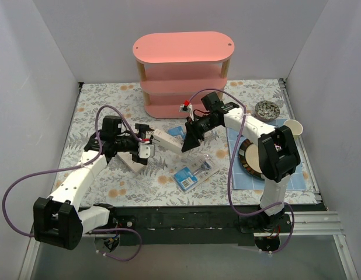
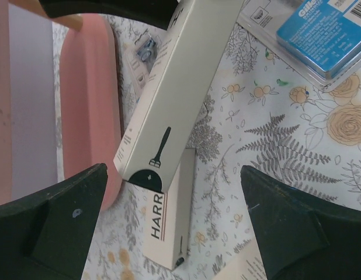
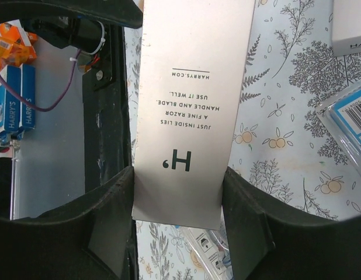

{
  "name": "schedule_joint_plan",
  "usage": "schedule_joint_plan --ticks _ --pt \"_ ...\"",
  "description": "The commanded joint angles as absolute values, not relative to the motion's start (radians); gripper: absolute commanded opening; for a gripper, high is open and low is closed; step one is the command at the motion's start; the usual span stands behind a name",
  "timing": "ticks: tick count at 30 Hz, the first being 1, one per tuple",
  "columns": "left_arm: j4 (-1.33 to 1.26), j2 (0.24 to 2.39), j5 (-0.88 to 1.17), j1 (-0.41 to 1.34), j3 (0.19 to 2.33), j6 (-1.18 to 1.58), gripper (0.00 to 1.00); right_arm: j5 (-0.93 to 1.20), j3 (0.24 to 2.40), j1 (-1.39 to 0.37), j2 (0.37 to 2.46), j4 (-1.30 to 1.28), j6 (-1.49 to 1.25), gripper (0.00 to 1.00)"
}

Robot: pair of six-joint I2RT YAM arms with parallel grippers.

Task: Place and organize the shaving razors onto the shelf

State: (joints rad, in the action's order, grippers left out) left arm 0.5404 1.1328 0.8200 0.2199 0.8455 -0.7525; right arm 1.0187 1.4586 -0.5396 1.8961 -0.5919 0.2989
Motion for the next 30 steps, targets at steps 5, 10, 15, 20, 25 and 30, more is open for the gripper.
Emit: schedule_joint_plan --ticks 5,10,15,20,25,30 --pt "0.356 1.154 0.830 0.317 0.790 -0.871 0.97 1.017 1.439 -0.543 1.816 -0.649 0.370 0.43" --pt "0.301 1.147 0.792 0.362 0.744 -0.971 0.75 1.011 1.436 -0.543 1.807 -0.670 0.396 0.43" --pt "0.247 1.129 0.816 0.383 0.678 -1.022 0.70 1.000 1.428 -0.545 1.795 -0.698 0.431 0.43" --pt "0.227 1.158 0.805 0.411 0.696 -0.950 0.56 0.989 1.408 -0.546 1.787 -0.699 0.437 0.43" --pt "0.222 1.215 0.761 0.423 0.759 -0.867 0.47 0.971 1.416 -0.551 1.787 -0.706 0.439 0.46" --pt "0.337 1.281 0.753 0.426 0.845 -0.778 0.35 0.885 1.446 -0.540 1.755 -0.696 0.440 0.61"
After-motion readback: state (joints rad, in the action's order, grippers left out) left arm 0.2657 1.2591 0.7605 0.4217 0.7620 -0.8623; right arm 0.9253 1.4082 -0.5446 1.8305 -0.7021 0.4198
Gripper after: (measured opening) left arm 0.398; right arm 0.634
